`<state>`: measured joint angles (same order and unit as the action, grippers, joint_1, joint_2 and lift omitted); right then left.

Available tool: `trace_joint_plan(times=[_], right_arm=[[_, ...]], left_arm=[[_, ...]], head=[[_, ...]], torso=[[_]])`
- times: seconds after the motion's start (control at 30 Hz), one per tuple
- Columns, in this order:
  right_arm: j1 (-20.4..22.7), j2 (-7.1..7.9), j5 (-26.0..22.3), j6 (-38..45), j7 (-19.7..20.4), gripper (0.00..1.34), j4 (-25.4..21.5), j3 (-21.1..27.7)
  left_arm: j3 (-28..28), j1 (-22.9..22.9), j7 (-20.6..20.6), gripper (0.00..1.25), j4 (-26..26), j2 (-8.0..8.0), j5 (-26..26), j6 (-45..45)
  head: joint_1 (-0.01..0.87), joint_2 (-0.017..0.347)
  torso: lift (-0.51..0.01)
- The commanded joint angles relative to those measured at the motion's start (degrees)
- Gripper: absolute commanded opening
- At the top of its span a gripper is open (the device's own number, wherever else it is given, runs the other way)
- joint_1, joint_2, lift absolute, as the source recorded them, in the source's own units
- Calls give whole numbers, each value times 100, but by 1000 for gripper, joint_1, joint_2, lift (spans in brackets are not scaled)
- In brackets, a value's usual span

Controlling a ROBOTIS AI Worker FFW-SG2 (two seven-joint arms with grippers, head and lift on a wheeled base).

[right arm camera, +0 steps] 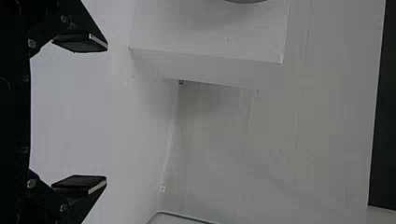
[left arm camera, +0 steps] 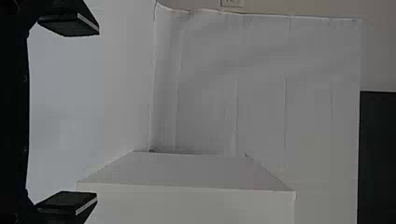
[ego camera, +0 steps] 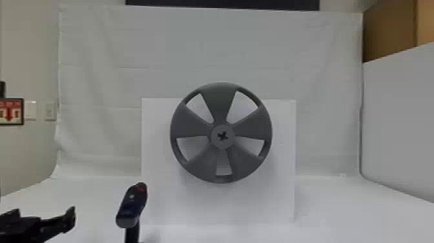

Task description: Grasp the drill and bring into the middle of wheel

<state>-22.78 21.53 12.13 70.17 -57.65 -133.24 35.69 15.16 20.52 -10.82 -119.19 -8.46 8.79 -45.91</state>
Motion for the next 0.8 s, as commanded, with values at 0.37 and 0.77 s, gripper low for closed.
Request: trace_joint_plan(times=[0.37, 0.77], right_arm=[[1, 0, -17, 6, 0, 1057, 0, 8], [-8, -9, -26, -3, 0, 1057, 0, 25]], left_arm=[[48, 13, -263, 1203, -8, -59, -211, -190], [294, -31, -483, 1203, -17, -77, -282, -190]], head=[[0, 0], [0, 0]], torso=[[-406], [-406]])
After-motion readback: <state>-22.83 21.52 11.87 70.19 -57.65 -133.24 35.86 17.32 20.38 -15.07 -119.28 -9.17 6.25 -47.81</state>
